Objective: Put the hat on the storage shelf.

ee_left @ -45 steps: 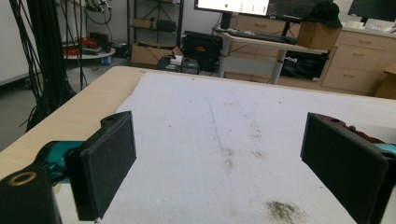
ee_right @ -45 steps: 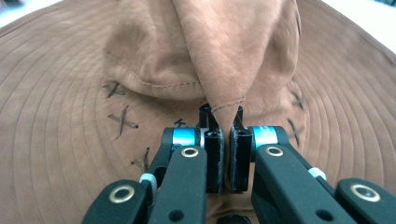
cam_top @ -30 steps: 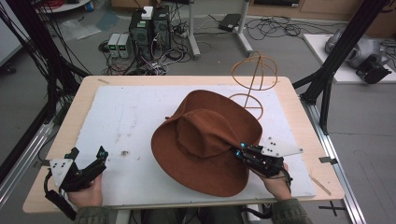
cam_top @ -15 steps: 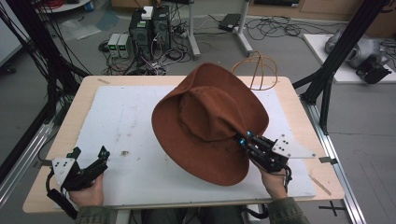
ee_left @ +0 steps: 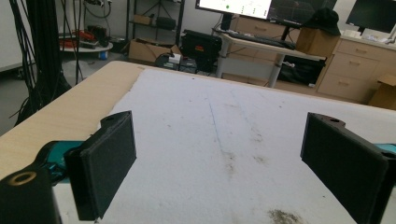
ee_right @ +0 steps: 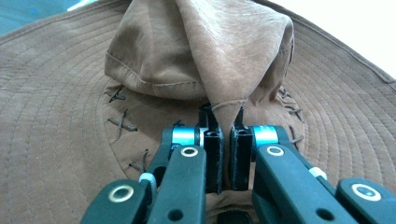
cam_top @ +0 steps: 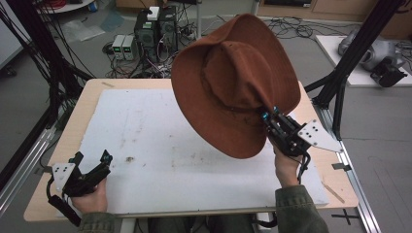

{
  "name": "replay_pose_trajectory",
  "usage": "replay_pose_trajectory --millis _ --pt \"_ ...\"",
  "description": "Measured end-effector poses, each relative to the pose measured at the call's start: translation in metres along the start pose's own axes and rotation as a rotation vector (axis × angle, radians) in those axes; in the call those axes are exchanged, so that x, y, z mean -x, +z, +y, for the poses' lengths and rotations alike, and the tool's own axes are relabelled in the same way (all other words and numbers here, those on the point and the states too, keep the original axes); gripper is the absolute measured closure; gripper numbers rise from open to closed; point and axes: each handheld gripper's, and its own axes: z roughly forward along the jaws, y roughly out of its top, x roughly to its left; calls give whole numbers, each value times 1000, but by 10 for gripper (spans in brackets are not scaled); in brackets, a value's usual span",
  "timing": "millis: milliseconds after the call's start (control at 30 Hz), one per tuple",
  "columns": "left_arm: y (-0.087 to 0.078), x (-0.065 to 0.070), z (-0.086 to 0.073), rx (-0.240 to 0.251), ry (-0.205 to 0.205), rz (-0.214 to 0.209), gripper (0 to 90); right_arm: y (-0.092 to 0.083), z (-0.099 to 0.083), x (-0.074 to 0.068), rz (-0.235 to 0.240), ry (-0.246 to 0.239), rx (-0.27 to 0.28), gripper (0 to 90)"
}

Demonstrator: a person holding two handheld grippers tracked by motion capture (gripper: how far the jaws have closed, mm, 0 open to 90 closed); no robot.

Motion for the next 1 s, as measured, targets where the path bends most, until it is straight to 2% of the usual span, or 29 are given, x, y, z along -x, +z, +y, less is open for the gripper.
replay_pose_trajectory --millis 167,200,233,333,433,467,533,600,633,800,867,1000 --pt "1 0 0 0 5 -4 107 5 17 9 -69 -18 8 874" --pt "1 0 0 3 9 -3 107 5 17 9 -69 -18 8 874" --pt "1 0 1 5 12 -4 107 9 23 12 -118 -37 -1 873" --pt "1 1 1 5 16 -2 107 16 28 17 -200 -52 -17 870" --pt "1 2 1 9 17 -3 106 24 31 21 -287 -52 -40 869" --pt "1 3 1 9 20 -5 106 24 31 21 -287 -52 -40 869" --pt "1 2 1 5 7 -10 107 35 33 26 -356 -46 -56 868" --pt "1 2 0 4 -2 -11 107 37 34 27 -366 -49 -59 868" --pt "1 2 0 9 -11 -8 107 43 34 32 -389 -60 -62 869" --pt "2 -1 0 7 -16 -4 107 53 33 40 -422 -66 -68 871" --pt "2 -2 0 7 -19 -3 107 61 33 47 -454 -71 -74 872" --pt "4 -3 -1 6 -19 0 107 68 34 54 -467 -70 -86 873"
